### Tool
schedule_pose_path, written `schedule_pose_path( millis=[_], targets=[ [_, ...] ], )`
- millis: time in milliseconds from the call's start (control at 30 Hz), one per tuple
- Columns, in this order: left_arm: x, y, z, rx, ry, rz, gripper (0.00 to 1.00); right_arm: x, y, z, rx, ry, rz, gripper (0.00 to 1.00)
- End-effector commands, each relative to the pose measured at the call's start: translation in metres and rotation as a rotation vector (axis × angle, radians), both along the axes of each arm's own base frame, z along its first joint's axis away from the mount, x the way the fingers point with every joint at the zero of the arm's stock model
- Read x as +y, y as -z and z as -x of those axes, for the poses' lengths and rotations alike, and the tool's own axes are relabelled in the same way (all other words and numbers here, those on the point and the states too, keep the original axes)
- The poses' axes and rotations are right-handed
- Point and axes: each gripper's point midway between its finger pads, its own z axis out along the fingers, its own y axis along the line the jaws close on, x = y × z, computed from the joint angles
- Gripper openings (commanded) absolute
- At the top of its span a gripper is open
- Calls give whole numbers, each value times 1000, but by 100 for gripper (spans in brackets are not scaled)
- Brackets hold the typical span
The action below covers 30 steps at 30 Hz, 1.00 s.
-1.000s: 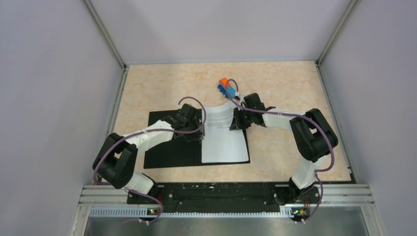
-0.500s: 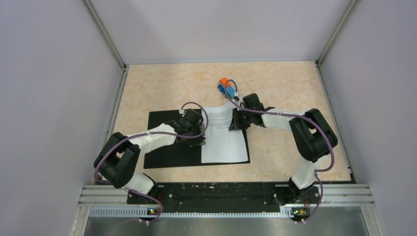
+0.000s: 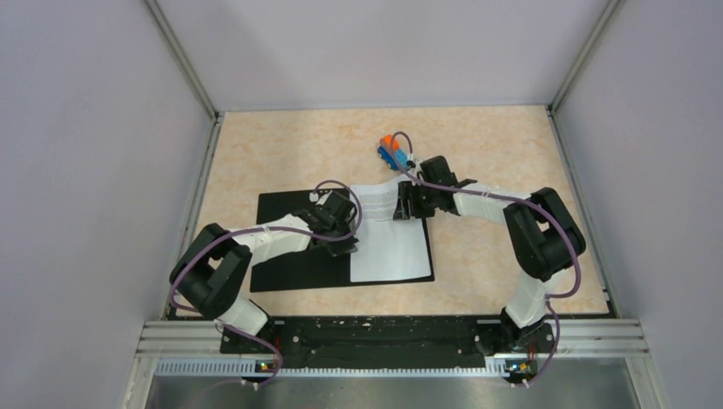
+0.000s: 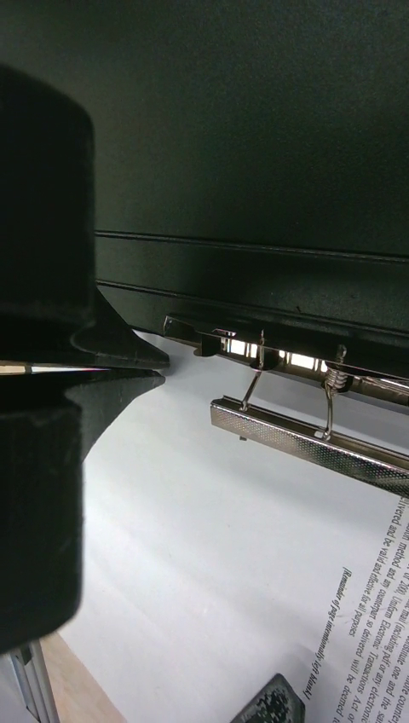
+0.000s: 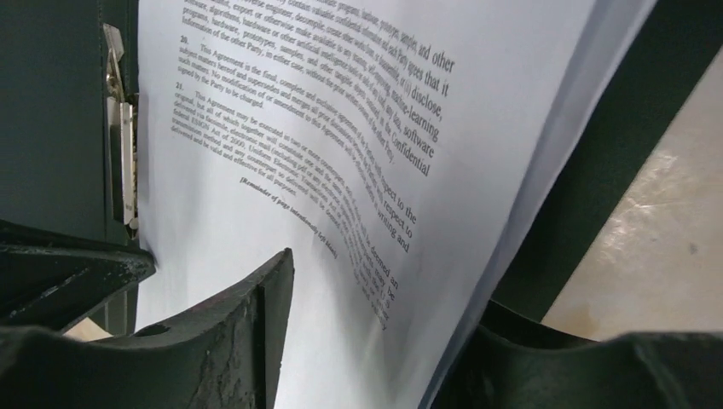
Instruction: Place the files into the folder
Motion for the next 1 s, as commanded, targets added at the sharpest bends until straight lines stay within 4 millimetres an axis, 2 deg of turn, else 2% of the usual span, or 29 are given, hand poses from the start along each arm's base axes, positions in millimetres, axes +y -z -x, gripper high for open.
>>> schedule_pose_path(
  millis=[0, 67, 233, 400, 567, 700, 833, 967],
  targets=[
    [15, 12, -1, -10, -54, -64, 0, -11, -26, -23, -74, 48, 4, 56],
    [15, 13, -1, -10, -56, -66, 0, -21, -30, -30, -81, 74, 5, 61],
    [15, 10, -2, -15, -59, -61, 0, -52, -38, -43, -91, 155, 23, 62],
    [13, 5, -5, -26, -54, -58, 0, -68, -43, -42, -96, 192, 44, 64],
    [8, -7, -10, -50, -25, -50, 0, -65, -39, -25, -74, 190, 29, 64],
    [3, -27, -18, -94, 6, -41, 0, -60, -32, -13, -69, 185, 44, 61],
    [-2, -51, -25, -137, 40, -28, 9, -53, -24, -7, -52, 179, 34, 52],
    [-3, -73, -30, -178, 69, -30, 13, -44, -20, -4, -44, 169, 33, 48]
  ],
)
